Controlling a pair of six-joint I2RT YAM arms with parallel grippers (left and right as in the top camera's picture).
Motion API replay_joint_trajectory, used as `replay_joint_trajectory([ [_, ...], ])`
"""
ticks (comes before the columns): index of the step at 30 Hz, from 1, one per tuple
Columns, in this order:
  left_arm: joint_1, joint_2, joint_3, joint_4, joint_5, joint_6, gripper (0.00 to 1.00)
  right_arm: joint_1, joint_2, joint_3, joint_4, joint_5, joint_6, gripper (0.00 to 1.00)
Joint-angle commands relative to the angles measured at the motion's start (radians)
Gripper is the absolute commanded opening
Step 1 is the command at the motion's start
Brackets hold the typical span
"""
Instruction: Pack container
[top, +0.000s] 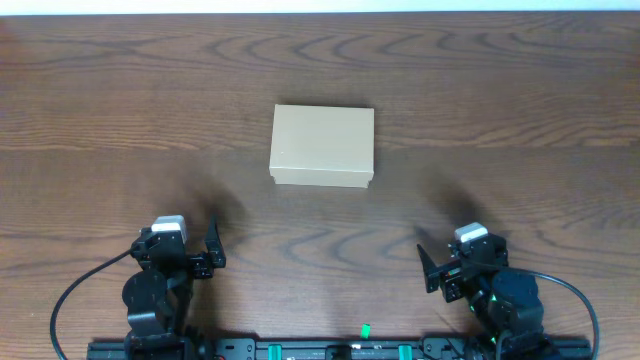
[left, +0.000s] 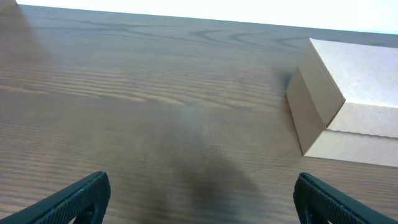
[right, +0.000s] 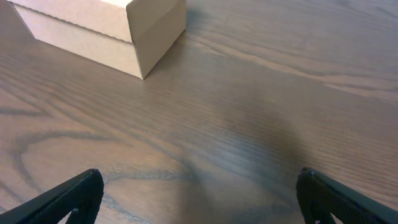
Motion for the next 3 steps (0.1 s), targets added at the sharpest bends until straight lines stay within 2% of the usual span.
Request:
replay_joint_trajectory([
  [1,0.003,-0.006,-0.021,-0.002,0.003,-0.003,0.95,-0.009,-0.009,-0.009,0.001,-0.007,0.016,0.99],
  [3,0.003,-0.006,-0.021,-0.002,0.003,-0.003,0.95,-0.009,-0.009,-0.009,0.001,-0.007,0.016,0.99],
])
